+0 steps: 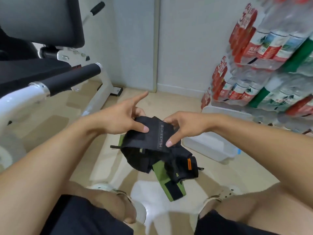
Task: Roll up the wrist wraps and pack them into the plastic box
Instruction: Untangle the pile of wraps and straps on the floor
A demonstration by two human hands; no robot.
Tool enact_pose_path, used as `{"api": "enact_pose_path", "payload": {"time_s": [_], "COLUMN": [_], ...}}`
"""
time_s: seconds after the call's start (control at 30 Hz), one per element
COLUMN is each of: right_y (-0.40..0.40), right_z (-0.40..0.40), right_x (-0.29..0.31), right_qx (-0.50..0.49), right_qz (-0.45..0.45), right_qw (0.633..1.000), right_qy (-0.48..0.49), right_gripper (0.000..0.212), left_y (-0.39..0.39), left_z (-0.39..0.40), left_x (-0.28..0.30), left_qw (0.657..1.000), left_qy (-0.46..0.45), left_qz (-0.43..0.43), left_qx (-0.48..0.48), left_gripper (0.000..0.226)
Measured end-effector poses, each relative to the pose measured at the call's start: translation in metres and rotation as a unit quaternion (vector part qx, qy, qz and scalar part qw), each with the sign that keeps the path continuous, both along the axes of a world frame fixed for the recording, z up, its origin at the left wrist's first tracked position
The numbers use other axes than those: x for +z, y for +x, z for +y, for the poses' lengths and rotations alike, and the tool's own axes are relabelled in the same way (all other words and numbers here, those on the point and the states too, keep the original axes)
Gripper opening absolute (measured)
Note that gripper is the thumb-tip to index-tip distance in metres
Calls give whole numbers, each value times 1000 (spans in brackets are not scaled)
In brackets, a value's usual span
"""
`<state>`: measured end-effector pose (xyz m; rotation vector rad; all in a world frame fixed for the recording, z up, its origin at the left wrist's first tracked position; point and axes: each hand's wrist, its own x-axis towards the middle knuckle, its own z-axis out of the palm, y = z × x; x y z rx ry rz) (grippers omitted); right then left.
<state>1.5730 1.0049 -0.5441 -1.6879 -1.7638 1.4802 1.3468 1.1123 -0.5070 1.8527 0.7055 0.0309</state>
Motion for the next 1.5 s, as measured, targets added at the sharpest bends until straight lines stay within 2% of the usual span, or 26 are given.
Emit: {"api": "enact_pose_path", "payload": {"time_s": [0.07,0.2,0.3,0.37,0.5,0.6,0.67,0.77,0.87,0.97,1.03,1.13,1.2,1.23,1.4,1.5], "right_y": [11,35,48,52,49,44,38,29,22,20,22,29,31,29,17,14], "right_z": [7,16,17,19,19,18,17,15,14,13,14,14,11,10,13,15], "right_x": [-7,-16,-26,-27,-21,-15,-9,-3,4,10,11,6,0,-4,-24,-28], "right_qx": [-20,-20,-44,-94,-202,-246,-245,-229,-240,-252,-267,-275,-265,-260,-281,-299], "right_qz": [27,-9,-72,-84,15,63,70,78,108,155,174,195,176,151,83,12], "right_qw": [999,1000,996,991,975,960,960,966,961,952,944,937,945,952,954,950], "right_qy": [7,-7,8,44,95,118,117,96,84,82,89,93,72,62,59,86], "right_gripper": [39,46,27,24,20,20,21,24,22,22,30,61,79,81,59,72], "left_y": [9,20,22,23,23,25,30,44,60,67,67,66,68,68,67,65], "left_z": [13,32,40,45,46,41,33,18,4,-2,-1,0,1,3,12,13], "left_x": [0,-1,-1,-3,-10,-18,-24,-26,-25,-25,-24,-22,-23,-24,-31,-29], "left_qw": [999,995,987,978,962,969,982,990,994,994,993,991,985,981,974,975], "left_qy": [32,80,115,156,193,145,87,64,65,74,65,29,-14,-32,-55,-84], "left_qz": [19,38,42,70,139,145,117,74,43,16,0,-23,-57,-69,-75,-86], "left_qx": [-2,49,108,120,135,135,121,101,77,85,96,131,163,177,205,187], "left_gripper": [112,107,104,104,103,109,116,122,117,101,95,92,93,93,101,100]}}
